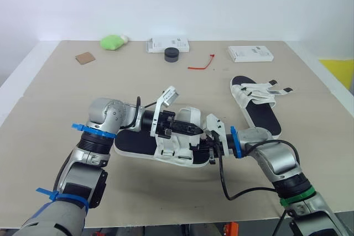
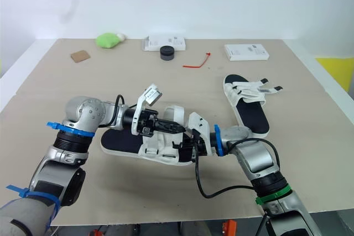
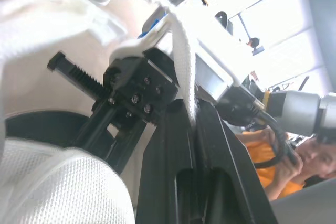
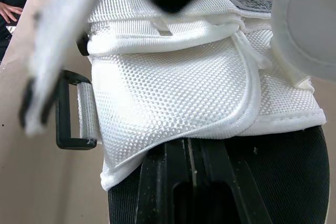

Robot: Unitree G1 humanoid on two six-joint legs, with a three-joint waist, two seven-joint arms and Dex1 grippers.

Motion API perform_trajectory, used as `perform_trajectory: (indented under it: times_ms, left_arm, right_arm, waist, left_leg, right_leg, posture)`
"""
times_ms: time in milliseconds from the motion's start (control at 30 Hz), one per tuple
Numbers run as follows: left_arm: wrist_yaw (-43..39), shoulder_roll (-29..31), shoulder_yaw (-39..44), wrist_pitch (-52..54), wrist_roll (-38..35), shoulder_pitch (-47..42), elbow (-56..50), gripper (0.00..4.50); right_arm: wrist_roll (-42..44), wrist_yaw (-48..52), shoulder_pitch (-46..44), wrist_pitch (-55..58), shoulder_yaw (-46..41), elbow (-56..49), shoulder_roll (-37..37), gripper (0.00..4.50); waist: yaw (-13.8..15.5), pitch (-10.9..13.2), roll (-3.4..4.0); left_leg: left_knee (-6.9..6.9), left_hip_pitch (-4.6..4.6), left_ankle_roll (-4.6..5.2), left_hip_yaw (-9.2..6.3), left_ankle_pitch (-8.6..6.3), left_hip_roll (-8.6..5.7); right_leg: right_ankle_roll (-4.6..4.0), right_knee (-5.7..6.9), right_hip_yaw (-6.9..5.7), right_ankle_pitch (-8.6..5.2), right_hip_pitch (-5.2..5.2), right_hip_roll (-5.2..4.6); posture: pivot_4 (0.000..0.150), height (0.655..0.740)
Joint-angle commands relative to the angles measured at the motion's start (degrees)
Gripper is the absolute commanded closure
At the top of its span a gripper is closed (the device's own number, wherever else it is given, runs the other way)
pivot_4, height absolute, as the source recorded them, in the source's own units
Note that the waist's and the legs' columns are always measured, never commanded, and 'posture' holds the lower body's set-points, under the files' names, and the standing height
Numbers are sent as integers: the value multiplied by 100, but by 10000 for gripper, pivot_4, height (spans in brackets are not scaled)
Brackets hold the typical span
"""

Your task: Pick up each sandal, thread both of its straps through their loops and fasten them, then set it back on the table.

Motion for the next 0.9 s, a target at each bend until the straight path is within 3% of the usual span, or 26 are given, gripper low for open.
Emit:
perform_trajectory:
  times_ms: [33,600,900]
  left_arm:
    - [71,39,84,66,-126,66,-225,44333]
    - [-198,371,-545,-705,182,370,-346,44333]
    - [-495,655,-747,-477,53,327,-506,44333]
  right_arm:
    - [-205,-192,146,159,142,346,-40,45000]
    - [-183,-195,186,178,136,280,-56,45000]
    - [-194,-180,136,178,159,306,-51,45000]
  waist:
    - [0,0,0]
    - [4,0,0]
    - [1,0,0]
  left_leg:
    - [0,0,0,0,0,0]
    - [2,0,-1,1,0,0]
    - [0,1,-1,1,0,1]
  right_leg:
    - [1,0,0,1,1,0]
    - [0,0,2,1,3,-1]
    - [-1,0,2,0,1,0]
  posture:
    - [1500,7400]
    - [1500,7400]
    - [1500,7400]
